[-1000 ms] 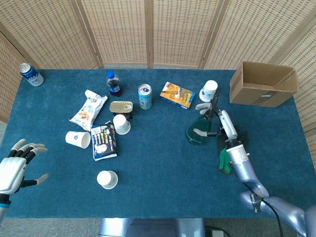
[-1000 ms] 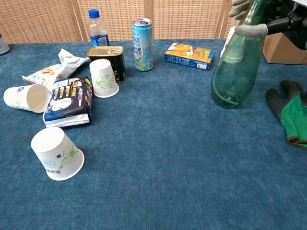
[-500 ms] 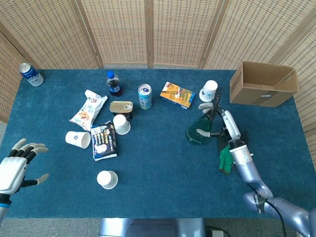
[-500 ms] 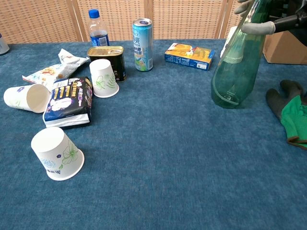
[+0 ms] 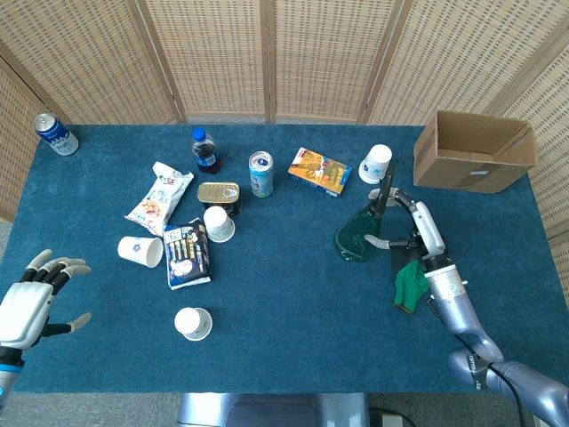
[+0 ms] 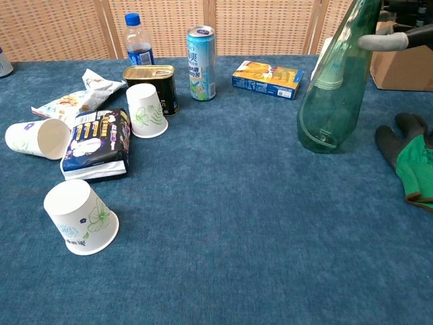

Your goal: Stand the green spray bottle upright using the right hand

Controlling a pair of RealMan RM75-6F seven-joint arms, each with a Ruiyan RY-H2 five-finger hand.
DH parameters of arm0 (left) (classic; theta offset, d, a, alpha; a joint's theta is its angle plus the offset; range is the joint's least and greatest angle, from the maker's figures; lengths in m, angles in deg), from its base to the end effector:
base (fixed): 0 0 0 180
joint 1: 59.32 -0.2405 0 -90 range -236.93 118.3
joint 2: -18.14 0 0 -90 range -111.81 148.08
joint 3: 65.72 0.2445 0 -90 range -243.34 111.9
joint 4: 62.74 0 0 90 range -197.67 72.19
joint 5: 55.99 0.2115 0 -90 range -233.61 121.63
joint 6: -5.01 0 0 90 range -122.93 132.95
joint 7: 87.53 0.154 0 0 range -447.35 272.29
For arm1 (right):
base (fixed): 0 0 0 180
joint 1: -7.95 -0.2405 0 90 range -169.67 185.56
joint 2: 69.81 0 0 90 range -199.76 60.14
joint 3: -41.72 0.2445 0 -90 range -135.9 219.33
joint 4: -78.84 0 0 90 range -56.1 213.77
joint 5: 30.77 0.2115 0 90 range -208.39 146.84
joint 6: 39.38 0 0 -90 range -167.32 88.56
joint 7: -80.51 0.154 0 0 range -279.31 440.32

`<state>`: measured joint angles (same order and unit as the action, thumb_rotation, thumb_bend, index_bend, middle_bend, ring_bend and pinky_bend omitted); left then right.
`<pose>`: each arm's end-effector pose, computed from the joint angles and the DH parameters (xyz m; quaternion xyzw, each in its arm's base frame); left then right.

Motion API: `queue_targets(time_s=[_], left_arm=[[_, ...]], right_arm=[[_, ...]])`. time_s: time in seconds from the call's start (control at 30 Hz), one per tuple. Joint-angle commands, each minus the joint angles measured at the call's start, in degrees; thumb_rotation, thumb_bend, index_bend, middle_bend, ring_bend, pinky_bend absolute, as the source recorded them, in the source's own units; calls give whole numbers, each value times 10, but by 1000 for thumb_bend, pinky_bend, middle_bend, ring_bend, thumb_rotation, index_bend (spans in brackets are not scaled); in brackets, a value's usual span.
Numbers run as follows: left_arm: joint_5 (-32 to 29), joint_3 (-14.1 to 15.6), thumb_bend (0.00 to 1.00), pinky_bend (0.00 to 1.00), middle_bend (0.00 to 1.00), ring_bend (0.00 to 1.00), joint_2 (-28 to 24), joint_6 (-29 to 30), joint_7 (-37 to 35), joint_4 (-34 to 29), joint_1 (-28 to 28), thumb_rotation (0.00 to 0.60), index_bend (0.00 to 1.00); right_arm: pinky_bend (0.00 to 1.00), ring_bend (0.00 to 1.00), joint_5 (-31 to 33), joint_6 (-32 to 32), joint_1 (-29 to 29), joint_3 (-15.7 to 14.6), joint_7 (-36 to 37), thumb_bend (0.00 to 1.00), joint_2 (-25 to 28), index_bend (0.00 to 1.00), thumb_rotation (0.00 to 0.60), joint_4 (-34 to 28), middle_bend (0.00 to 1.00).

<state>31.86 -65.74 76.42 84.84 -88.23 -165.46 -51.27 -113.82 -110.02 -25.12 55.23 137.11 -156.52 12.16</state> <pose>-0.2669 0.1908 0.1453 -0.6270 -0.4292 -0.3920 0.5186 -0.2080 -0.3680 0.0678 0.4428 -0.5601 0.6620 0.2280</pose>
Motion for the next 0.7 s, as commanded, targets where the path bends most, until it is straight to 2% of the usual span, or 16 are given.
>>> queue_targets(time_s=[0.03,0.27,0.47,0.57,0.7], left_arm=[[-1,0,182,1,264,210,0,0,0,0,0,593,276],[-4,0,183,1,265,210,-3,5,-2,0,-3,595,276],[-11,0,183,2,267,209,-4,13,-5,1,-10,596,276],[-18,-1,183,3,267,209,-6,14,-14,4,-14,597,276],[-28,1,183,4,267,210,-9,9,-36,8,-18,598,276]], right_arm=[[317,226,2,-2,6,-2,2,88,8,297,600,-3,341],[317,226,2,-3,22,-8,8,91,37,300,600,-7,342],[317,226,-2,7,39,-26,0,106,76,329,600,-10,348],[317,240,-7,15,50,-41,-20,125,108,366,600,-13,361],[317,246,-23,15,67,-66,-102,150,157,396,600,-20,383]])
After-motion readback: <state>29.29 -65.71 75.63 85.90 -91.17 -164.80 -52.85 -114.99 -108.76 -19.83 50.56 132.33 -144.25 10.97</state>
